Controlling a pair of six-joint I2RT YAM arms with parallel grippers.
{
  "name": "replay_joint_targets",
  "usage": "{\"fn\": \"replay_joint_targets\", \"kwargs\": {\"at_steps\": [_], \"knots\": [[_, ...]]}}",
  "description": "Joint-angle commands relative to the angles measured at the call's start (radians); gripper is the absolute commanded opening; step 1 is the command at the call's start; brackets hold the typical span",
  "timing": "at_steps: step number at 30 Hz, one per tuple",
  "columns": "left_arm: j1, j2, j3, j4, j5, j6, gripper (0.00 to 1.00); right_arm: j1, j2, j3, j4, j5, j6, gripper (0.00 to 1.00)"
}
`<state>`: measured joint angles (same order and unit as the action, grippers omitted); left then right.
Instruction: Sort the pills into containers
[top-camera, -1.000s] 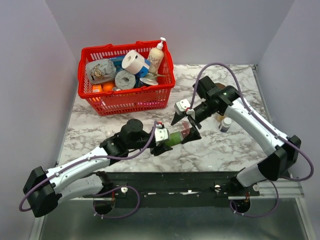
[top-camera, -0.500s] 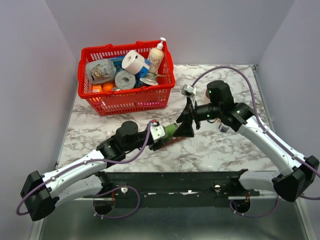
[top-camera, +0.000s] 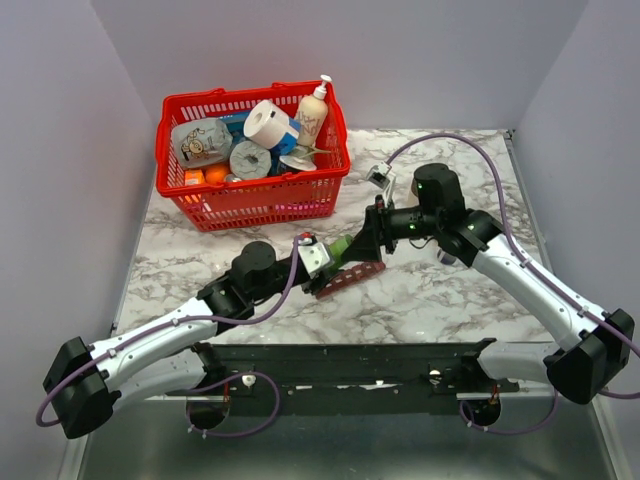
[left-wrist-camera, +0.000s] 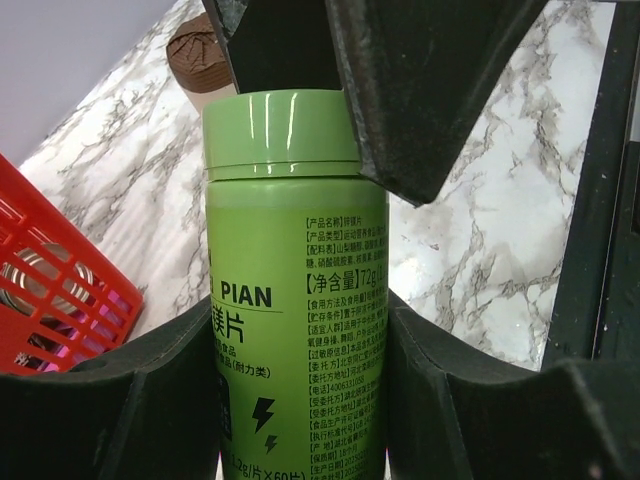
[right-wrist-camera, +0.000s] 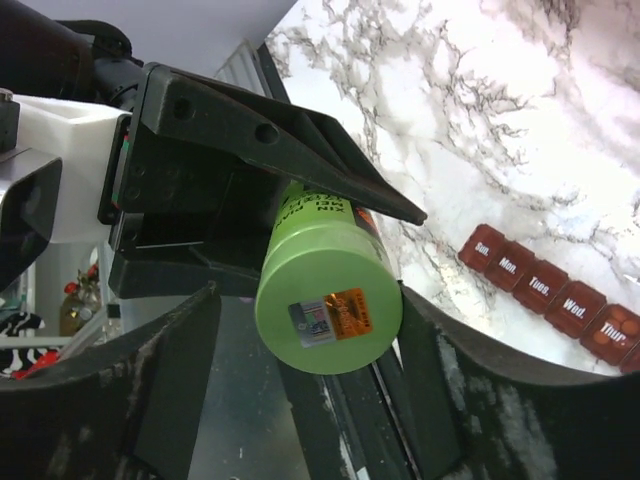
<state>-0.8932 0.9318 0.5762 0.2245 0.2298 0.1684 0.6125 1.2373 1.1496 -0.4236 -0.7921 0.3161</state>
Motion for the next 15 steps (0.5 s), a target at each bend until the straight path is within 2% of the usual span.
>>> {"fn": "replay_joint_targets", "kwargs": {"at_steps": [1, 3, 4, 7, 8, 10, 11, 12, 13, 14, 15], "knots": [[-0.003, 0.002, 0.007, 0.052, -0.010, -0.007, 0.00, 0.001, 0.001, -0.019, 0.055, -0.059, 0.035, 0.66], [-0.003, -0.004, 0.002, 0.050, -0.010, -0.006, 0.00, 0.001, 0.001, -0.019, 0.055, -0.070, 0.020, 0.56], [-0.003, -0.005, -0.001, 0.050, -0.009, -0.004, 0.00, 0.001, 0.001, -0.021, 0.057, -0.082, 0.014, 0.42], [-0.003, -0.008, -0.006, 0.045, 0.017, 0.002, 0.00, 0.003, 0.010, 0.016, 0.031, -0.110, -0.081, 0.20], [-0.003, -0.004, -0.007, 0.044, 0.041, 0.003, 0.00, 0.006, 0.017, 0.047, -0.028, -0.122, -0.131, 0.16], [-0.003, 0.010, -0.006, 0.038, 0.078, 0.009, 0.00, 0.032, 0.060, 0.125, -0.146, -0.156, -0.392, 0.11], [-0.003, 0.018, -0.003, 0.036, 0.097, 0.013, 0.00, 0.041, 0.086, 0.241, -0.329, -0.186, -0.520, 0.08], [-0.003, 0.031, -0.003, 0.041, 0.135, 0.013, 0.00, 0.068, 0.150, 0.301, -0.430, -0.200, -0.771, 0.06], [-0.003, 0.039, -0.003, 0.045, 0.150, 0.013, 0.00, 0.081, 0.189, 0.377, -0.543, -0.220, -0.908, 0.05], [-0.001, 0.048, 0.001, 0.049, 0.169, 0.013, 0.00, 0.095, 0.227, 0.513, -0.778, -0.222, -1.048, 0.05], [0.000, 0.061, 0.002, 0.055, 0.199, 0.014, 0.00, 0.110, 0.273, 0.589, -0.888, -0.217, -1.285, 0.05]]}}
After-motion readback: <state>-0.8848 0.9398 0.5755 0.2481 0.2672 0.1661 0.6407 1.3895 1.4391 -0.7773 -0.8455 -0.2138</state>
